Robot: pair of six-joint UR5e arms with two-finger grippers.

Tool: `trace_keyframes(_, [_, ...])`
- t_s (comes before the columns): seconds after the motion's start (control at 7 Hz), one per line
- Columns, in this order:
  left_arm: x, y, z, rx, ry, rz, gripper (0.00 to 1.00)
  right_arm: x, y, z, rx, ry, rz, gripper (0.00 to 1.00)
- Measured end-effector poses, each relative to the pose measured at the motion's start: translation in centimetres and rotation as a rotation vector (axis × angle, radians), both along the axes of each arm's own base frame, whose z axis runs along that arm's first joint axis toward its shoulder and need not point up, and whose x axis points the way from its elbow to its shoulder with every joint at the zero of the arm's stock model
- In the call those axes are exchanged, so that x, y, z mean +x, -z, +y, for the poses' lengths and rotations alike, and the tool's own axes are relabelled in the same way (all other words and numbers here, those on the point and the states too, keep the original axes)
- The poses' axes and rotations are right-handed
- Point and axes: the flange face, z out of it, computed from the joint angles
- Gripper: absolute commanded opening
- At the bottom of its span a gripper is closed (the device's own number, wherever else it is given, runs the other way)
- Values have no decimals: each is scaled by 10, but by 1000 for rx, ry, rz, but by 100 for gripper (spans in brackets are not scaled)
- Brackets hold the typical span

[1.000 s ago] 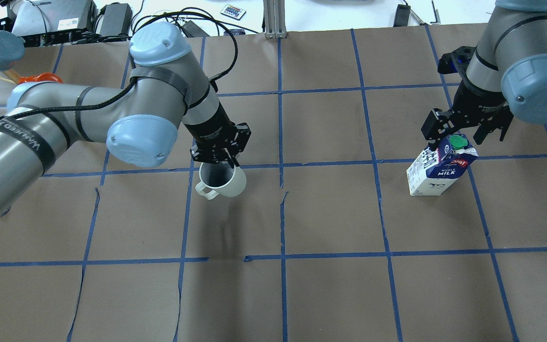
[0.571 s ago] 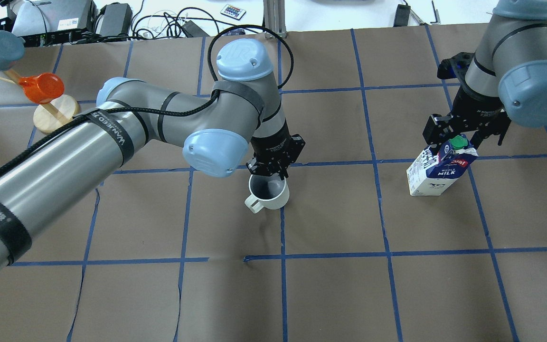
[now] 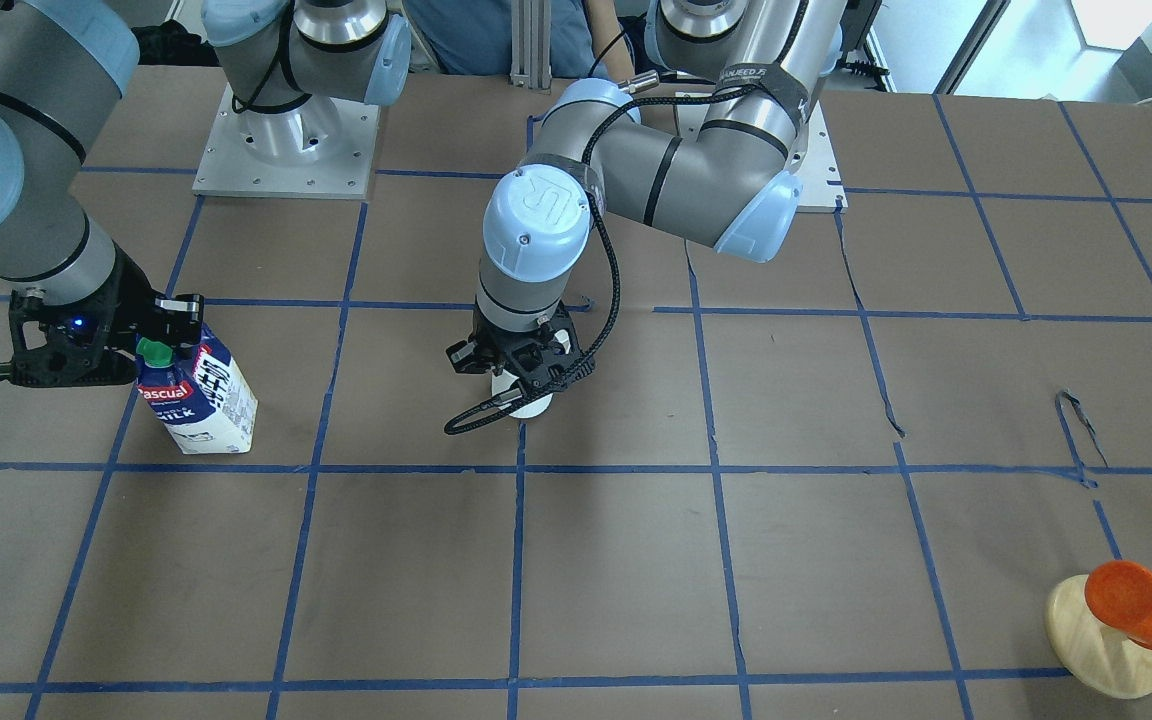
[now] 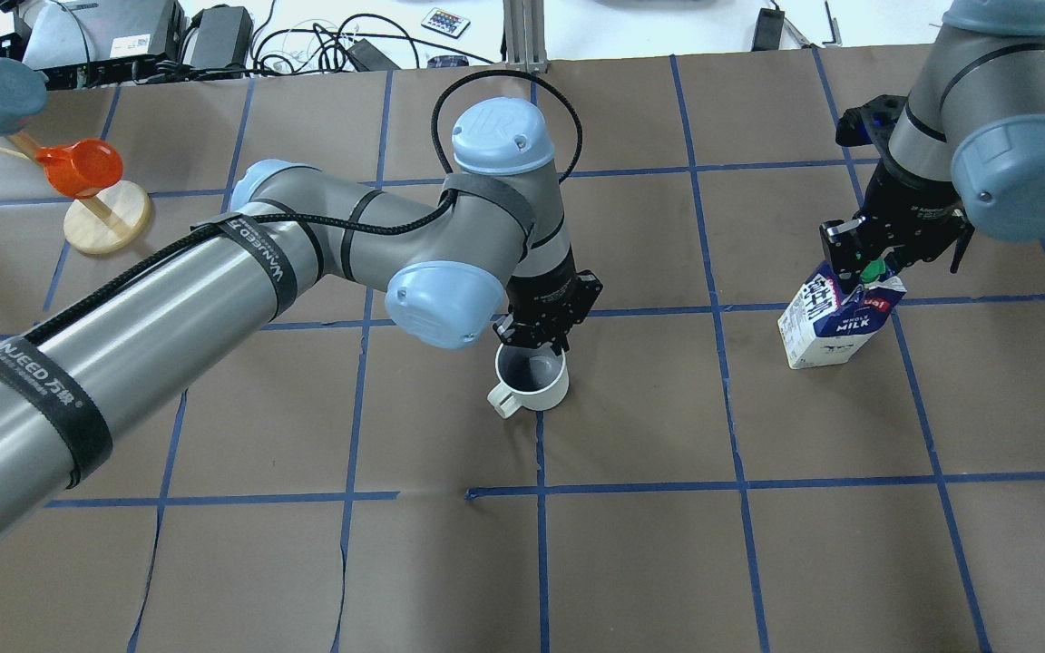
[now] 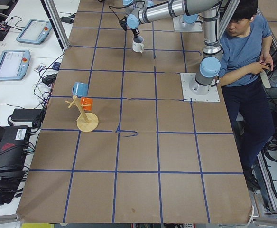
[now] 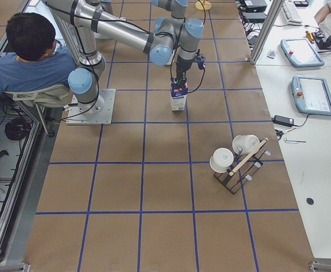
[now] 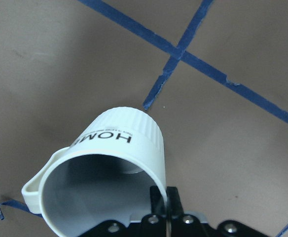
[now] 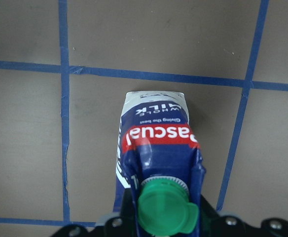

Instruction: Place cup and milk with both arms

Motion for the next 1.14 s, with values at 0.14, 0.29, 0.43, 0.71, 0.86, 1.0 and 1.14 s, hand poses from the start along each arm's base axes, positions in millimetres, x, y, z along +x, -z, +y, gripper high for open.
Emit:
trace_keyframes(0.14, [0,-7,-3,-29,-2,-16,100,-1,-6,-3,-13,2,3,26])
trace_keyframes(0.29, [1,-21,-8,-70,-5,-35,99,-1,-13,-6,-28,7,4,26])
trace_keyframes(0.43, [4,-39,-18,-110,-9,-40,96,0,-22,-9,-43,10,0,26])
trace_keyframes(0.71, [42,-96,-39,-202,13,-35,100,11,-33,-13,-66,30,-23,27])
trace_keyframes(0.86, [77,-128,-45,-235,73,-31,100,30,-35,-13,-76,52,-44,27])
trace_keyframes(1.0, [116,-156,-46,-255,156,-34,100,61,-33,-13,-78,64,-51,27])
trace_keyframes(1.14, [156,-179,-42,-255,266,-44,100,98,-28,-13,-73,78,-50,27])
